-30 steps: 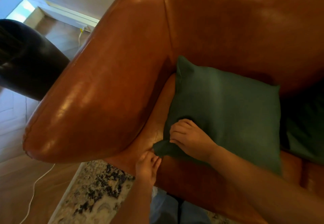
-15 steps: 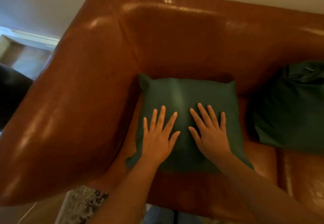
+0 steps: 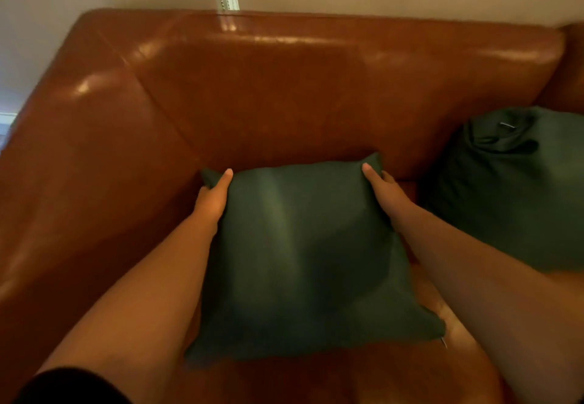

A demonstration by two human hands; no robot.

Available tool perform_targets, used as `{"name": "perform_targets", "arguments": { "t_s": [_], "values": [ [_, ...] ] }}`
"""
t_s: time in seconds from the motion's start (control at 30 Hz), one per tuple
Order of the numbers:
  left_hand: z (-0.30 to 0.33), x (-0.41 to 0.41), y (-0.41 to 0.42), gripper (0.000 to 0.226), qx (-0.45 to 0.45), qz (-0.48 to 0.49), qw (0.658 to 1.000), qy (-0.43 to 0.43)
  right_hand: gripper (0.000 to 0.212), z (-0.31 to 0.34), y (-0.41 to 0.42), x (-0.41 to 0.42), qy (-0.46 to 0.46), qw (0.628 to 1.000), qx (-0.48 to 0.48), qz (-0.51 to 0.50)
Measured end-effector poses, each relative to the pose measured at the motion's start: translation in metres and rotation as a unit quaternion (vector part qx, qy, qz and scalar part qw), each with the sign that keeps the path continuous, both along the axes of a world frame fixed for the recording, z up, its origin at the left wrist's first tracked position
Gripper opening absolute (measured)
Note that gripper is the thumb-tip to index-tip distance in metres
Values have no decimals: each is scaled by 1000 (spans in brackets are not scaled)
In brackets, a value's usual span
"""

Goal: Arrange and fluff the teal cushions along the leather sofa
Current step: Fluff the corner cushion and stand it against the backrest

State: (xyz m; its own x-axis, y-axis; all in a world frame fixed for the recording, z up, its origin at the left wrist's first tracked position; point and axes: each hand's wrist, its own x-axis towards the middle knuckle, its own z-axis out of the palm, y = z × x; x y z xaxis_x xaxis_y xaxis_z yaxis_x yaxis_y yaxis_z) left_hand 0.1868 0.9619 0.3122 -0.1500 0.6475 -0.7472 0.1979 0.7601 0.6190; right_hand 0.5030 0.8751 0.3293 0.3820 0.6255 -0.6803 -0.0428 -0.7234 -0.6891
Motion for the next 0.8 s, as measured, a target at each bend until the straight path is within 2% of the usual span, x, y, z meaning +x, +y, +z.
{"name": "perform_targets", "arguments": {
  "t_s": [0.1,0.2,0.23,0.33,0.37,0.43,0.53,0.6,0.73,0.8],
  "values": [
    [-12,2,16,107,20,54,998,20,114,-15,13,7,21,1000,3,-6],
    [-30,-12,30,121,-34,91,995,-22,119,-36,15,21,63,997,9,-33],
    [-40,-18,34,115,-40,91,994,-45,117,-37,13,23,75,996,11,-40],
    [-29,-17,28,49,-22,88,993,-76,102,-28,4,22,106,993,33,-47],
    [-23,-14,23,34,-23,85,993,-82,95,-21,-1,19,111,992,43,-46],
    [-13,-16,13,27,-31,97,990,-97,83,-8,-14,14,110,991,58,-53],
    [2,-17,-4,30,-23,130,986,-105,58,9,-37,7,108,986,92,-82],
    [19,-14,-14,27,20,150,984,-99,58,21,-46,2,99,982,121,-106],
    [61,-4,-15,16,146,177,963,-143,86,52,-45,-4,75,970,191,-127],
    [84,1,-7,12,215,183,947,-154,84,68,-39,-7,71,961,234,-133]
  ]
}}
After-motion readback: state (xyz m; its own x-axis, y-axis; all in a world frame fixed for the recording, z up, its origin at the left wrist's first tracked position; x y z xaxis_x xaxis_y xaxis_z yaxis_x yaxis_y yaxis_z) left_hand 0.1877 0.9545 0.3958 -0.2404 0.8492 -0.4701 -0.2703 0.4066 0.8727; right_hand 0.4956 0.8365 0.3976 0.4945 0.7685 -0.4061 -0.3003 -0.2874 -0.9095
